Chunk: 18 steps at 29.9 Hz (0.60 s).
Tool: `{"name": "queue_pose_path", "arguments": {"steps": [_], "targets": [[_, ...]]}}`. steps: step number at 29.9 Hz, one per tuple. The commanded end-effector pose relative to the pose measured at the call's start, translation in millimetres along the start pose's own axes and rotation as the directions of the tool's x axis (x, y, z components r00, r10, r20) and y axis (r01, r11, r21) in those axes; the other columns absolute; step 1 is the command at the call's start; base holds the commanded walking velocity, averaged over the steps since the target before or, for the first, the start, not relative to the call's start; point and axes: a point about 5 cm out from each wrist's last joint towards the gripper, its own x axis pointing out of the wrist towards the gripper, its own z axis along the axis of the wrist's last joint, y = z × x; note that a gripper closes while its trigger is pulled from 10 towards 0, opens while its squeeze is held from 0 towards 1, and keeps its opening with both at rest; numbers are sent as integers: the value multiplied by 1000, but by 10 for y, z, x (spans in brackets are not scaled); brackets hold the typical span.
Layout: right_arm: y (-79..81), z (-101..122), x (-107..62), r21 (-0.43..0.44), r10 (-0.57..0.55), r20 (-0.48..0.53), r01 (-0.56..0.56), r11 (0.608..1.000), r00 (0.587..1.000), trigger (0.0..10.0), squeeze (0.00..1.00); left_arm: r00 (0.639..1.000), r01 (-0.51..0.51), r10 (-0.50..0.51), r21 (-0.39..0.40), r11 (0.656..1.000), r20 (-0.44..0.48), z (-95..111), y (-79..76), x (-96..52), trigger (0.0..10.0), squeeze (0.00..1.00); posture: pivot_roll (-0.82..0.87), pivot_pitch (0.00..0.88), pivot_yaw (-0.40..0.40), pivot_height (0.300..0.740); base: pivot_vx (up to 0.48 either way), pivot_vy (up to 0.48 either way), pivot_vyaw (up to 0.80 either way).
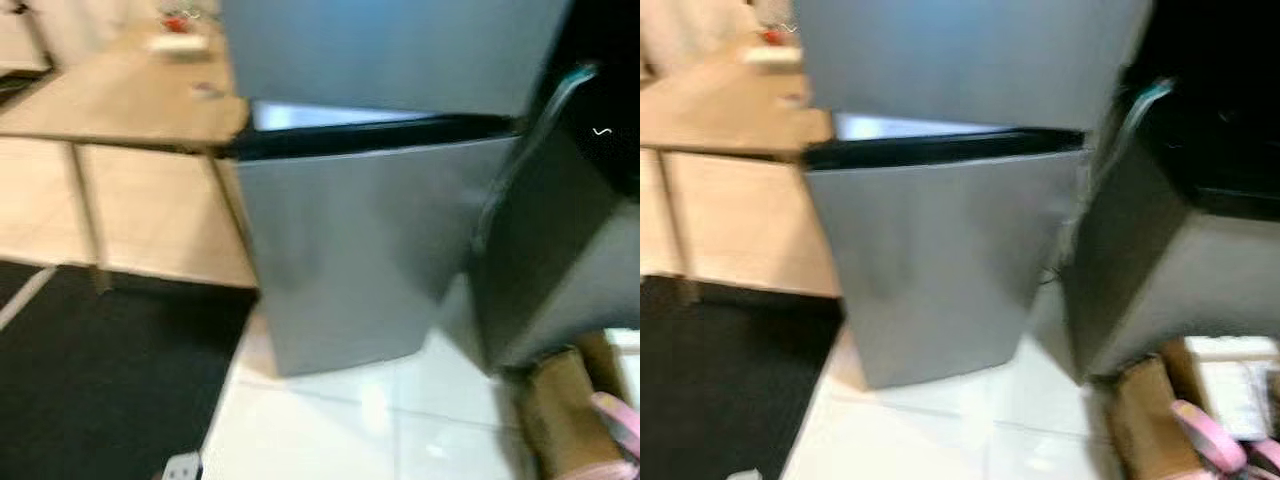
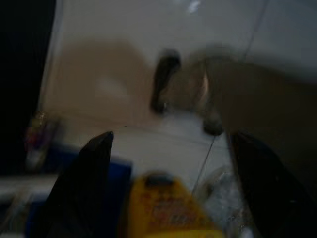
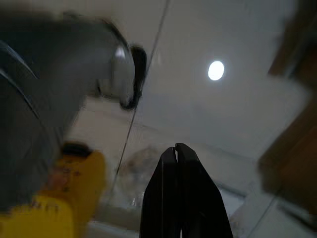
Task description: Restocking fridge
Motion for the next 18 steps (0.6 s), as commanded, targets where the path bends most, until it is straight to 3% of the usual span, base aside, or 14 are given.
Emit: {"name": "queue_pose_path", "arguments": {"steps": [1, 11, 18], "targets": [[17, 33, 13, -42, -5, 1, 5, 999, 1000, 10000, 0, 1000, -6, 6, 20, 1000, 17, 84, 20, 3, 10000, 0, 29, 22, -54, 740, 0, 0, 712], [-32, 129, 13, -111, -33, 8, 34, 993, 999, 10000, 0, 997, -59, 60, -23, 998, 38, 111, 37, 9, 10000, 0, 34, 28, -79, 740, 0, 0, 712], [-40, 150, 14, -140, -38, 3, 38, 989, 999, 10000, 0, 998, -56, 56, -20, 998, -5, 13, 8, 13, 10000, 0, 35, 30, -85, 740, 0, 0, 712]]}}
